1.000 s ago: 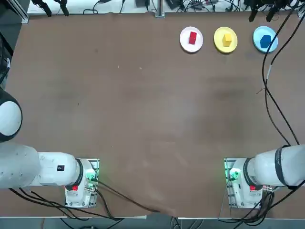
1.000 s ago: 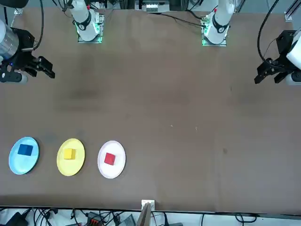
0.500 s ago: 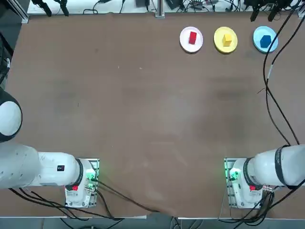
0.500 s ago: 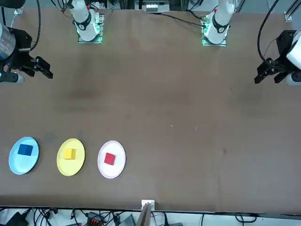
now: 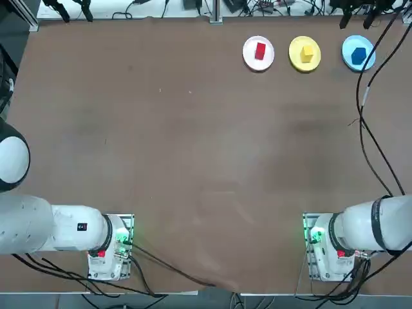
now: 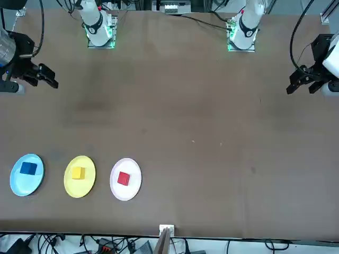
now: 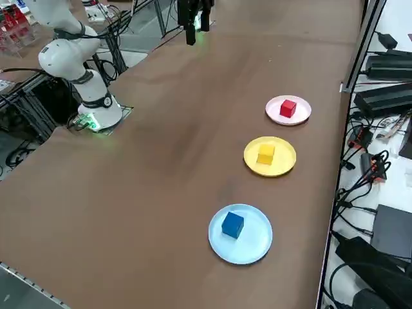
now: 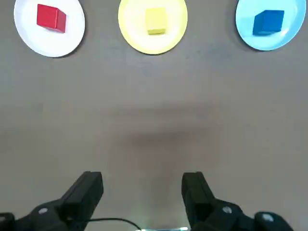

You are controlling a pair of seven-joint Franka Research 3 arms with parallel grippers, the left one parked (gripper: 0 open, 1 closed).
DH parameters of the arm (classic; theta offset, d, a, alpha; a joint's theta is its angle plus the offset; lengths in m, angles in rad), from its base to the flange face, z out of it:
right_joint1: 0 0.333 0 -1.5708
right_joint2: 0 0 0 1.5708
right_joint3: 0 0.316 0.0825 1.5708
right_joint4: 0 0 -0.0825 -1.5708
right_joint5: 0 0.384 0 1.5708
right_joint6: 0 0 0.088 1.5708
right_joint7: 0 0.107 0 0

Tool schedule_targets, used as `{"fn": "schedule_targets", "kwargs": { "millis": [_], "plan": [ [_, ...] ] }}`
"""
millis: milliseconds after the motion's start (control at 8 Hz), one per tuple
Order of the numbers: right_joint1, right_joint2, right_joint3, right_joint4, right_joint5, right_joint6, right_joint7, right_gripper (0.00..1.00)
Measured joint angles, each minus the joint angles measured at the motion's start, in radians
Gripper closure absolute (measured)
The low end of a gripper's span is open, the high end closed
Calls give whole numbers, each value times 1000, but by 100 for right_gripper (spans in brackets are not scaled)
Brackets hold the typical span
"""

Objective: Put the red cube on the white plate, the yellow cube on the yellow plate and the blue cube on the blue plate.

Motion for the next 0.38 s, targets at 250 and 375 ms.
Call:
{"fn": "schedule_targets", "kwargs": {
  "millis": [250,375],
  "plan": [
    [-27,-5,0,0,12,0,-45,0],
    [-28,-8,1,0,13,0,-49,0]
  ]
}}
